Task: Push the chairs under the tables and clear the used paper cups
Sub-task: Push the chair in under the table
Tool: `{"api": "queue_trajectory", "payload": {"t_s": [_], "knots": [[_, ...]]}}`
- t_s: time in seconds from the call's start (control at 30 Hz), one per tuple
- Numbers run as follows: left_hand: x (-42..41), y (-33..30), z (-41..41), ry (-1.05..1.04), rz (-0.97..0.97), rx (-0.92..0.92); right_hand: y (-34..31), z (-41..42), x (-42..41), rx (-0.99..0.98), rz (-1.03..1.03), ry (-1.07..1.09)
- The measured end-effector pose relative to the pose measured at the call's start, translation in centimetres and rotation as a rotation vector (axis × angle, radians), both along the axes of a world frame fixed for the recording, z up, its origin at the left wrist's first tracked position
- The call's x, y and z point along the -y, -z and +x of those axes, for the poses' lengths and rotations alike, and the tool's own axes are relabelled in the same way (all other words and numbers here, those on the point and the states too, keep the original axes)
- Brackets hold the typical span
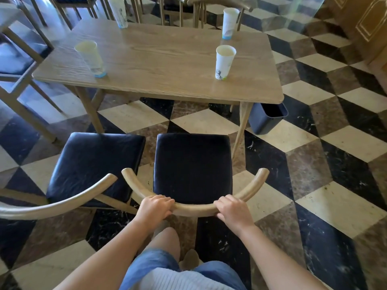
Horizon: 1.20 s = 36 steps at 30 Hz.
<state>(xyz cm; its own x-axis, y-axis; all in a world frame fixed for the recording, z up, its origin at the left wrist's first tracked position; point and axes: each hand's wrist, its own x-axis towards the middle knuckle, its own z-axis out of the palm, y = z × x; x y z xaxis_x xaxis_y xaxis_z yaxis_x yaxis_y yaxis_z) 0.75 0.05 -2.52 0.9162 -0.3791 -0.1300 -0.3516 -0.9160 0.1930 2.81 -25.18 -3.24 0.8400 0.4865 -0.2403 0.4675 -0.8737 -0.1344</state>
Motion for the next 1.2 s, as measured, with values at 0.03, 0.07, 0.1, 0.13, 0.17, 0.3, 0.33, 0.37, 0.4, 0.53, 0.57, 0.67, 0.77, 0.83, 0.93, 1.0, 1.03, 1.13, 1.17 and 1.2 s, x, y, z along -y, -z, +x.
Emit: {"api": "queue_trajectory", "payload": {"t_s": [0.03,0.07,0.1,0.13,0.17,0.3,0.33,0.37,0.4,0.53,0.57,0.67,0.77,0.83,0.93,1.0,1.03,1.13,1.17,1.2], "knots": [[0.0,0.0,0.3,-0.02,-0.017,0.01,0.0,0.4,0.1,-0.019,0.014,0.002],[0.0,0.0,0.7,-0.038,-0.029,0.005,0.0,0.7,0.2,-0.025,0.044,-0.001],[-0.1,0.2,1.1,-0.056,-0.042,-0.005,0.0,1.2,0.3,-0.031,0.068,-0.002],[-0.2,0.4,1.6,-0.08,-0.065,-0.025,0.0,1.8,0.4,-0.026,0.075,-0.01],[-0.4,0.5,2.3,-0.116,-0.091,-0.051,0.0,2.5,0.5,-0.042,0.072,-0.022],[-0.9,1.1,5.3,-0.162,-0.098,-0.097,0.2,6.2,0.6,-0.094,0.074,-0.087],[-1.1,1.0,6.0,-0.165,-0.092,-0.102,0.2,6.9,0.6,-0.098,0.083,-0.089],[-1.2,1.1,6.9,-0.165,-0.086,-0.098,0.2,7.7,0.5,-0.097,0.094,-0.083],[-1.3,1.0,8.0,-0.164,-0.092,-0.087,0.2,8.6,0.3,-0.095,0.107,-0.075],[-2.2,1.1,12.9,-0.144,-0.095,-0.092,0.2,12.7,-0.3,-0.066,0.127,-0.054],[-2.4,1.1,14.2,-0.133,-0.096,-0.099,0.2,13.8,-0.5,-0.061,0.127,-0.049],[-3.0,0.9,18.3,-0.113,-0.107,-0.109,0.2,17.1,-1.0,-0.048,0.132,-0.018],[-3.2,0.4,21.9,-0.081,-0.137,-0.086,-0.4,20.1,-1.2,-0.02,0.136,0.041],[-3.2,0.3,24.2,-0.041,-0.145,-0.075,-0.6,22.1,-1.1,0.001,0.117,0.085],[-2.9,0.3,27.1,0.024,-0.132,-0.049,-0.6,24.7,-0.6,-0.018,0.106,0.125],[-2.2,0.4,28.8,0.048,-0.116,-0.033,-0.6,26.4,-0.2,-0.006,0.086,0.13],[-1.7,0.4,29.6,0.043,-0.108,-0.023,-0.5,27.2,0.1,0.008,0.079,0.137],[-0.6,0.5,31.5,0.028,-0.119,-0.037,-0.6,29.4,1.0,0.003,0.068,0.155],[-0.5,0.6,31.9,0.036,-0.119,-0.043,-0.6,29.9,1.3,0.005,0.055,0.138],[-0.4,0.7,32.1,0.051,-0.114,-0.039,-0.5,30.2,1.5,0.01,0.042,0.109]]}}
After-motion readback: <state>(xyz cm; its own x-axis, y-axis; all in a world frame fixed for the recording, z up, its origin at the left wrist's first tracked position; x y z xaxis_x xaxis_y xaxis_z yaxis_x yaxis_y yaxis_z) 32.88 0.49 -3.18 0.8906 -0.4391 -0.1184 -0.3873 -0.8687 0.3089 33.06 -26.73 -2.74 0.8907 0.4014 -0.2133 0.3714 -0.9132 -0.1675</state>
